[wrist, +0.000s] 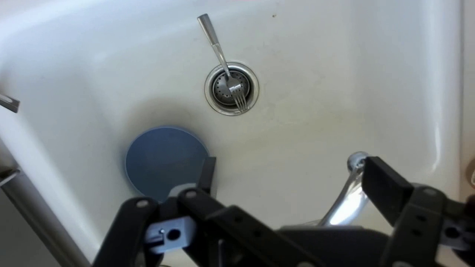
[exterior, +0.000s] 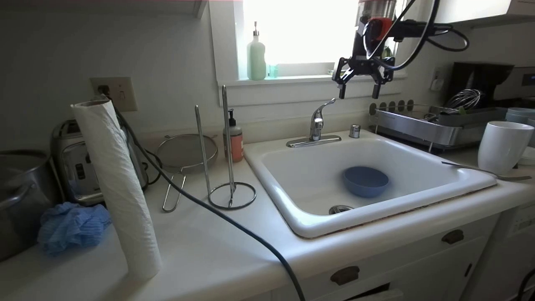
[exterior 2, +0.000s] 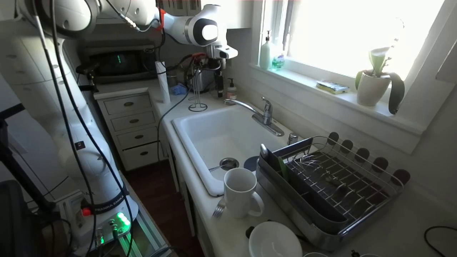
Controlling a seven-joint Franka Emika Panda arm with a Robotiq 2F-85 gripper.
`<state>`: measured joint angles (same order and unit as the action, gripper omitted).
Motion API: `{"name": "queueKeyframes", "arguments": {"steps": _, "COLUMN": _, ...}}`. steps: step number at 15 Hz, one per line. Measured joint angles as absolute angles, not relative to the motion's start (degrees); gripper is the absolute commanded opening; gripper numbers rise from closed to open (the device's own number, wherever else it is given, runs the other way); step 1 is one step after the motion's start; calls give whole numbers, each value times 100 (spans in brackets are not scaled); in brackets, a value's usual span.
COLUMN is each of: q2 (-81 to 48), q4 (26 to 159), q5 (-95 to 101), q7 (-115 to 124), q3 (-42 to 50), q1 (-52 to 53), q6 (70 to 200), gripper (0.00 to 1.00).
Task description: Turn the nozzle to the right
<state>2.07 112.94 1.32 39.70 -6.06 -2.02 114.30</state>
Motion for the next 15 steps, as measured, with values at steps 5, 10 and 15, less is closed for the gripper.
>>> {"name": "queueKeyframes", "arguments": {"steps": 5, "q2": -689, "q4": 10396, "q5": 100, "q7": 4310, "q3": -580, "q1": -19, "q6": 11546, "gripper": 100}}
{"name": "queueKeyframes", "arguments": {"steps": 10, "q2": -1475, "q4": 9714, "q5": -23, "q7": 4505, "q3": -503, "q1": 207, "q6": 11563, "gripper": 100}}
{"name": "queueKeyframes", "arguments": {"steps": 15, "q2": -2039, "q4": 9349, "q5": -62, "q7": 4603, "q3": -396, "q1": 377, "q6": 11484, "gripper": 100}}
